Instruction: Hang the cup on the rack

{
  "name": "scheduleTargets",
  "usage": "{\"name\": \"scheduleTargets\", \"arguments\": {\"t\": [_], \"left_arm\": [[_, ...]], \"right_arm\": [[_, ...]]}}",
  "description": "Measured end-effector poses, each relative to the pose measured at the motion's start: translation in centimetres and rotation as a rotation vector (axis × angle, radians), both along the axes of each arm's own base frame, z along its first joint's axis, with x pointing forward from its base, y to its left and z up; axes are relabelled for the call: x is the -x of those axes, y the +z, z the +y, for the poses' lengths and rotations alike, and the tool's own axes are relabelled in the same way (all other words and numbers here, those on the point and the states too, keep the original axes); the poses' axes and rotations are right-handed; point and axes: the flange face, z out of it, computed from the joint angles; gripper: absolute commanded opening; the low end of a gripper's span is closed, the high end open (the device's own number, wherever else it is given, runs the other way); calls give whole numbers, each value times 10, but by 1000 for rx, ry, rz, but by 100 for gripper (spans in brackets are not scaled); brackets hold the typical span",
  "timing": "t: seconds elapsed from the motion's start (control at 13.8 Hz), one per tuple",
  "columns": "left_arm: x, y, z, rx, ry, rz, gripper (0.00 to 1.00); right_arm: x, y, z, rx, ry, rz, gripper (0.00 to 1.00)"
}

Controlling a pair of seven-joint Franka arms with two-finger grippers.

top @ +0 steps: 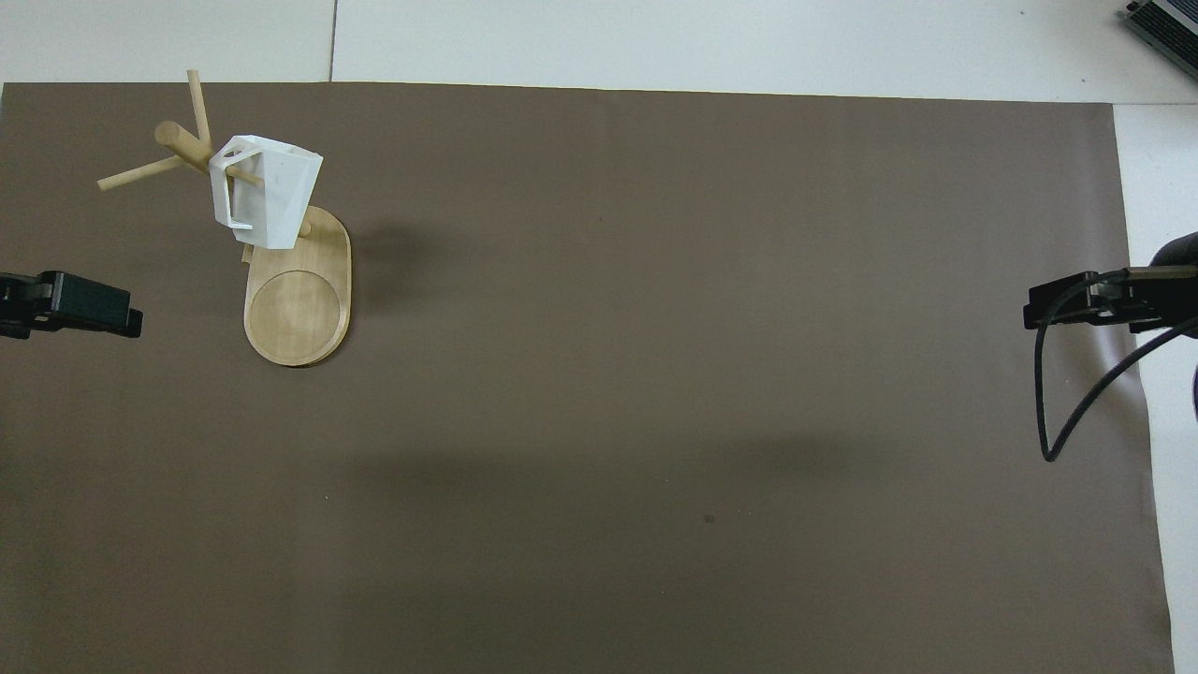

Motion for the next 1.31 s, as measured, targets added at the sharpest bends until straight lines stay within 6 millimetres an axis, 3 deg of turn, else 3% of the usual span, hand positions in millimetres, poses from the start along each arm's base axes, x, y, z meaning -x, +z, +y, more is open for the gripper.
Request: {"name": "scheduleTargets", "arguments": {"t": [1.31], "left_arm": [[-1, 0, -3, -11, -40, -11, 100]], "right_arm": [[0, 0, 0, 0, 0, -1, 100]]}}
